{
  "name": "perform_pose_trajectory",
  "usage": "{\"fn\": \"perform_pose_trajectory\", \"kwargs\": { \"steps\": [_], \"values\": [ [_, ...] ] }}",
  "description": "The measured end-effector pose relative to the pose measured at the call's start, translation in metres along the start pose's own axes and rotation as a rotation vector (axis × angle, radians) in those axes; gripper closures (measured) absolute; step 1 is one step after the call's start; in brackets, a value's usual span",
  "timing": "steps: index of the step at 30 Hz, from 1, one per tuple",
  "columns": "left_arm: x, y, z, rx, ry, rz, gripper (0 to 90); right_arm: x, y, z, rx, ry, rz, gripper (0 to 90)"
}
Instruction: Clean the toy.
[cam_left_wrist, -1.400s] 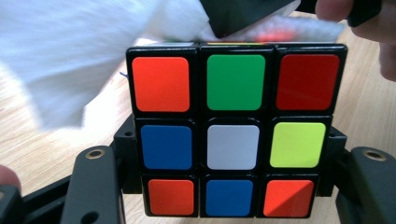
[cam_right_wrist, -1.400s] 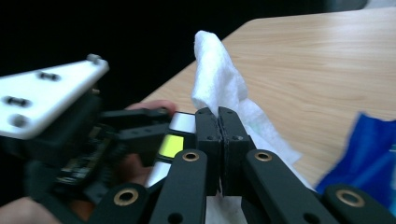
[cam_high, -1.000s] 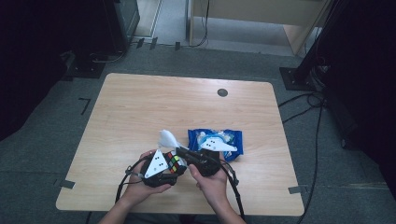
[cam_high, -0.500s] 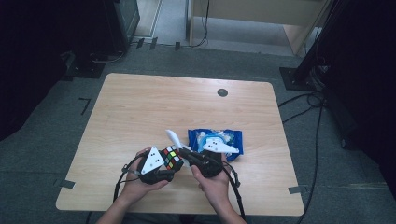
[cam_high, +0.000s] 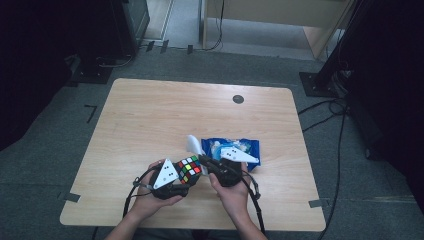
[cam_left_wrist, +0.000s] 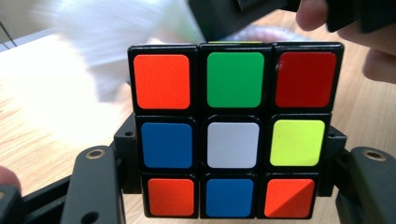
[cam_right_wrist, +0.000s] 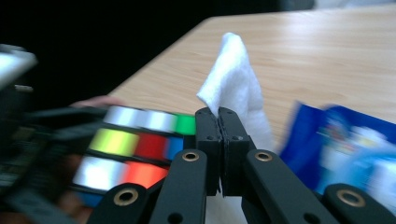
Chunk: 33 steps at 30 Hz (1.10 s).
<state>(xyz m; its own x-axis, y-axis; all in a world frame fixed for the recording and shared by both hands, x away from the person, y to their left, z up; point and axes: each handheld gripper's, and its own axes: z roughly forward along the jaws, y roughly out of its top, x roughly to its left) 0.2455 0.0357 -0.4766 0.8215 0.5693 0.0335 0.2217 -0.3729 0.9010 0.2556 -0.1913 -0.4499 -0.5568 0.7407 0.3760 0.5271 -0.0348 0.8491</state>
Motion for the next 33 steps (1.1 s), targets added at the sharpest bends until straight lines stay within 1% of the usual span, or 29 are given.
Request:
{"fn": "perform_pose_trajectory", "kwargs": {
  "steps": [2, 3, 5, 7, 9, 10, 11, 12, 13, 15, 16, 18, 20, 21, 22, 24, 25, 28, 30, 32, 33],
  "values": [
    [0.003, 0.001, -0.002, -0.008, 0.010, -0.006, 33.8, -0.012, 0.000, -0.002, -0.003, -0.060, -0.001, 89.7],
    [0.005, 0.001, -0.003, -0.010, 0.013, -0.008, 33.8, -0.016, 0.000, -0.004, -0.003, -0.081, 0.000, 89.6],
    [0.007, 0.000, -0.004, -0.009, 0.021, -0.012, 33.8, -0.029, 0.003, -0.010, -0.020, -0.134, 0.004, 89.6],
    [0.009, -0.001, -0.005, -0.008, 0.024, -0.017, 33.8, -0.040, 0.006, -0.016, -0.036, -0.187, 0.011, 89.5],
    [0.010, -0.001, -0.005, -0.010, 0.028, -0.021, 33.8, -0.048, 0.007, -0.021, -0.047, -0.241, 0.007, 89.3],
    [0.011, -0.001, -0.006, -0.011, 0.028, -0.021, 33.8, -0.051, 0.007, -0.022, -0.046, -0.281, -0.008, 87.7],
    [0.011, -0.001, -0.006, -0.011, 0.029, -0.021, 33.8, -0.054, 0.006, -0.022, -0.039, -0.323, -0.026, 83.9],
    [0.011, -0.001, -0.006, -0.010, 0.029, -0.021, 33.8, -0.057, 0.005, -0.022, -0.028, -0.348, -0.029, 75.7],
    [0.011, -0.001, -0.006, -0.010, 0.030, -0.021, 33.8, -0.059, 0.005, -0.020, -0.011, -0.353, -0.017, 72.0],
    [0.012, -0.001, -0.005, -0.009, 0.032, -0.022, 33.8, -0.060, 0.004, -0.020, -0.007, -0.336, -0.008, 67.1],
    [0.012, -0.001, -0.005, -0.008, 0.033, -0.023, 33.8, -0.058, 0.005, -0.020, -0.008, -0.328, -0.004, 63.8],
    [0.012, -0.001, -0.005, -0.006, 0.035, -0.023, 33.8, -0.050, 0.007, -0.020, -0.026, -0.296, -0.011, 57.0],
    [0.012, -0.001, -0.005, -0.005, 0.037, -0.022, 33.8, -0.036, 0.012, -0.020, -0.037, -0.197, 0.006, 51.2],
    [0.012, -0.002, -0.005, -0.006, 0.036, -0.023, 33.8, -0.030, 0.014, -0.019, -0.036, -0.160, 0.014, 48.4],
    [0.012, -0.002, -0.005, -0.008, 0.036, -0.024, 33.8, -0.020, 0.016, -0.018, -0.031, -0.105, 0.019, 44.6],
    [0.011, -0.001, -0.004, -0.008, 0.037, -0.025, 33.8, -0.005, 0.018, -0.015, -0.024, -0.020, 0.046, 39.1],
    [0.011, -0.001, -0.004, -0.007, 0.038, -0.023, 33.8, 0.002, 0.018, -0.012, -0.016, 0.014, 0.060, 35.6],
    [0.009, -0.001, -0.004, -0.007, 0.040, -0.017, 33.8, 0.017, 0.015, -0.003, 0.022, 0.079, 0.092, 25.9],
    [0.008, -0.001, -0.004, -0.006, 0.038, -0.012, 33.8, 0.023, 0.011, 0.003, 0.060, 0.088, 0.105, 22.2],
    [0.006, 0.000, -0.003, -0.006, 0.037, -0.011, 33.8, 0.026, 0.007, 0.010, 0.095, 0.072, 0.102, 22.1],
    [0.006, 0.000, -0.002, -0.004, 0.038, -0.010, 33.8, 0.027, 0.005, 0.013, 0.102, 0.070, 0.104, 23.0]
  ]
}}
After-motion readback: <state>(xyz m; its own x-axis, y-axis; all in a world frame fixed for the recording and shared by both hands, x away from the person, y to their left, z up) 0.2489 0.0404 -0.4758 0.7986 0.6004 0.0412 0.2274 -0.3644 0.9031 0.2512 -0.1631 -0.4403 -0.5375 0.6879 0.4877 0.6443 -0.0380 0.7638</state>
